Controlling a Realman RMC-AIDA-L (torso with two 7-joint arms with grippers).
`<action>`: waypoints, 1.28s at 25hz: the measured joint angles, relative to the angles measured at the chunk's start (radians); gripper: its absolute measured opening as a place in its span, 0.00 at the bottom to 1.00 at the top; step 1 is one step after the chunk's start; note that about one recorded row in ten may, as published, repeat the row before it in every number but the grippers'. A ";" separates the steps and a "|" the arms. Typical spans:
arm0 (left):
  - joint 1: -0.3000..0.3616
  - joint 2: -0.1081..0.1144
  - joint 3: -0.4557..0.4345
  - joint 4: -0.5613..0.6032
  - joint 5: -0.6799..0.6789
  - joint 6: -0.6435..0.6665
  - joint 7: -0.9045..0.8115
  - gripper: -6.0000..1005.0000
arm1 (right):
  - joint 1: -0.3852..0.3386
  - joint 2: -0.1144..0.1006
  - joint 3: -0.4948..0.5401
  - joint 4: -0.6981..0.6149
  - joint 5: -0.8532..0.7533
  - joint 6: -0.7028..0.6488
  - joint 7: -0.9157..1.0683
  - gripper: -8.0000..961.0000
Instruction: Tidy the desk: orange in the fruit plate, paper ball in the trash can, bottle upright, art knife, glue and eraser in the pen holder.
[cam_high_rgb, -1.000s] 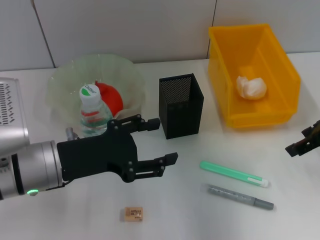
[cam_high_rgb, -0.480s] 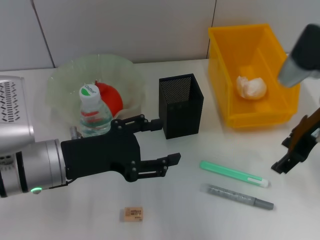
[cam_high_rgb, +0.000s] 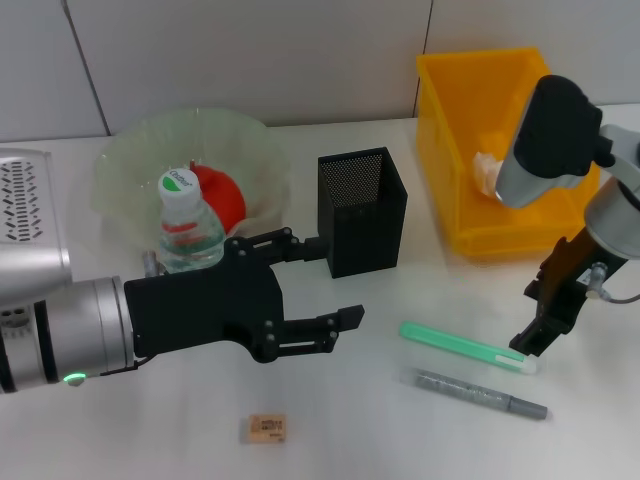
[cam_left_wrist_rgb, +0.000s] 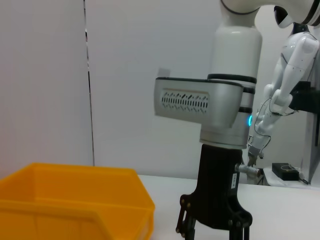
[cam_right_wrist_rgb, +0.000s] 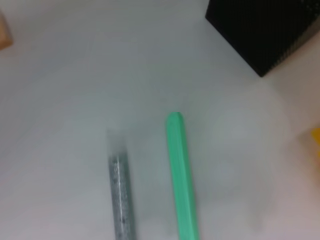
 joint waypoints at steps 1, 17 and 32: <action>0.000 0.000 0.001 0.000 0.000 0.000 0.000 0.79 | 0.005 0.001 -0.001 -0.012 0.002 0.006 0.000 0.79; -0.009 0.000 -0.009 -0.024 -0.003 -0.009 0.000 0.79 | 0.041 0.019 -0.008 -0.085 -0.005 0.042 0.006 0.79; -0.016 0.001 -0.009 -0.026 -0.003 -0.009 -0.005 0.79 | 0.034 0.019 -0.045 -0.108 -0.007 0.067 0.007 0.79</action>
